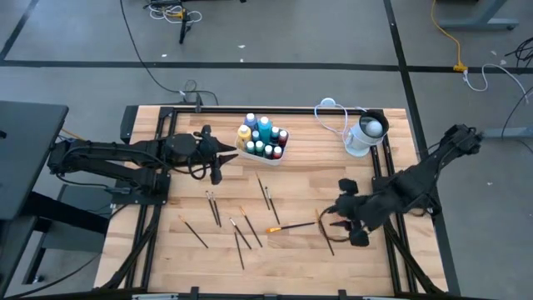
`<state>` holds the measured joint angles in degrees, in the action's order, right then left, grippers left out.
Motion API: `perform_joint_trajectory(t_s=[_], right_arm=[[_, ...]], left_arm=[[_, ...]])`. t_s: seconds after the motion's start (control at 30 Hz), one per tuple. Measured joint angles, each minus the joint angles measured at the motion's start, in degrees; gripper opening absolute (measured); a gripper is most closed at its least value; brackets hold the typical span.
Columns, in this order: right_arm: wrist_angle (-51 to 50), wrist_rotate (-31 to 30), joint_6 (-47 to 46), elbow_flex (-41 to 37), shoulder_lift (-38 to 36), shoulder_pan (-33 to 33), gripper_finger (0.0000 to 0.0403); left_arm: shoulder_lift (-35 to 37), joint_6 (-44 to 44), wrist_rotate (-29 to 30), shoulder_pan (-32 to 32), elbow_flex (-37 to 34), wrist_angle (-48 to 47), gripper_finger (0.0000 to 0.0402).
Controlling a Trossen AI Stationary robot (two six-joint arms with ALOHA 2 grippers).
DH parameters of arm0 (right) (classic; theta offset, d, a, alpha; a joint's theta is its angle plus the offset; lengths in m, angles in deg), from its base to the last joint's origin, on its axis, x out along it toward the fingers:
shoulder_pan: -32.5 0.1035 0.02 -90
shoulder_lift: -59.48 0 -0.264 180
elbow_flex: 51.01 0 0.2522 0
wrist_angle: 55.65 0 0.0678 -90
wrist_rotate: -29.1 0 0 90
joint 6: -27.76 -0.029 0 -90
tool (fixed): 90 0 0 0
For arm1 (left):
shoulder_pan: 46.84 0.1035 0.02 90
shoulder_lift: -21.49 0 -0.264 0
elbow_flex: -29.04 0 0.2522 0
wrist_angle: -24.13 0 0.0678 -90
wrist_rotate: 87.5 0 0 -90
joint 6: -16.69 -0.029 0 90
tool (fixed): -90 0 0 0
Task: Pick & Place Paint Supplies
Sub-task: Move the orange cup to the middle of the table
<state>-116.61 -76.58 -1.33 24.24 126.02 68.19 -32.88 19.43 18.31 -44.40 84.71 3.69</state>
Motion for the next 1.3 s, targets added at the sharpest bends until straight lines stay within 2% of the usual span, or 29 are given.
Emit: perform_joint_trajectory(t_s=[0.17, 0.3, 0.4, 0.8, 0.93, 1.07, 1.1, 1.3], right_arm=[[-11.82, 8.97, -5.07, 0.21, 5.48, -2.14, 0.0172], [-18.94, 12.37, -5.19, 0.21, 7.77, -4.0, 0.0171], [-20.68, 14.9, -6.31, 0.21, 8.08, -5.49, 0.0171], [-19.32, 12.86, -3.34, -3.64, 8.06, -6.76, 0.0164], [-19.15, 11.37, -0.9, -5.13, 8.08, -6.78, 0.0118], [-16.29, 8.25, 1.84, -5.13, 8.06, -6.8, 0.0025], [-14.69, 8.25, 3.52, -5.13, 8.06, -6.8, 0.0014], [-7.41, 9.3, 10.6, -2.16, 8.08, -8.49, 0.0006]], left_arm=[[0.0, 0.49, -0.24, 0.0, 0.0, -0.32, 0.0103], [0.0, -0.04, -0.24, 0.0, 0.0, -0.28, 0.0103], [0.0, -0.1, -0.24, 0.0, 0.0, 0.12, 0.0103], [0.0, -1.22, -0.24, 0.0, 0.0, 0.11, 0.0103], [0.0, -1.25, -0.24, 0.0, 0.0, 0.11, 0.0103], [0.0, -1.5, -0.24, 0.0, 0.0, 0.13, 0.0103], [0.0, -1.5, -0.22, 0.0, 0.0, 0.17, 0.0103], [0.0, -4.78, -0.22, 0.0, 0.0, 3.95, 0.0103]])
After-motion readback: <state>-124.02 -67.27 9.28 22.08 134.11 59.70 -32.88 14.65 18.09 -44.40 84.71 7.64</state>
